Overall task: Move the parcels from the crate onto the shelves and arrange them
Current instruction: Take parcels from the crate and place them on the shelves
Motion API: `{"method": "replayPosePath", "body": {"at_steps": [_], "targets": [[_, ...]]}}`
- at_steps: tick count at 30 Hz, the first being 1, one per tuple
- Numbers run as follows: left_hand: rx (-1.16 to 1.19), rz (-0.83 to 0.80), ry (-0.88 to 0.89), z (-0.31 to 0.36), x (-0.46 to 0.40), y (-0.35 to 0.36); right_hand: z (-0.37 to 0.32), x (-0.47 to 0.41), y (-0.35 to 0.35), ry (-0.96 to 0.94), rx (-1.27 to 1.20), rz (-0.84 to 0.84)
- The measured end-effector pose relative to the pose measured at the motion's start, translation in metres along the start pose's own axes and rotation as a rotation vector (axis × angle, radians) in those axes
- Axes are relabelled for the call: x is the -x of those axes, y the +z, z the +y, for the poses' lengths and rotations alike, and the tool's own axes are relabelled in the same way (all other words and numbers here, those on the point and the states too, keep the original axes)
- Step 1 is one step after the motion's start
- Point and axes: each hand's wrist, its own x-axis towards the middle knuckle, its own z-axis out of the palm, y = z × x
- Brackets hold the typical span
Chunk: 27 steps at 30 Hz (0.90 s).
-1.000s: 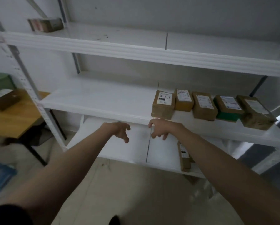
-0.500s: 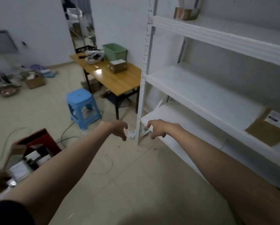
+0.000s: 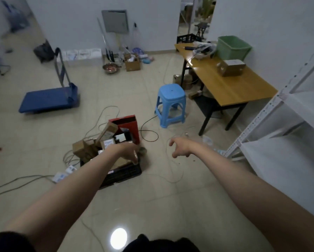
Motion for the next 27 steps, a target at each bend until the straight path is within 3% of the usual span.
{"method": "replayPosePath", "body": {"at_steps": [12, 27], "targets": [[0.208, -0.096, -0.136, -0.131, -0.067, 0.020, -0.103, -0.133, 0.009, -0.146, 0.086, -0.192], [0.497, -0.097, -0.276, -0.229, -0.230, -0.076, -0.155, -0.384, -0.050, -0.232, -0.004, -0.342]]}}
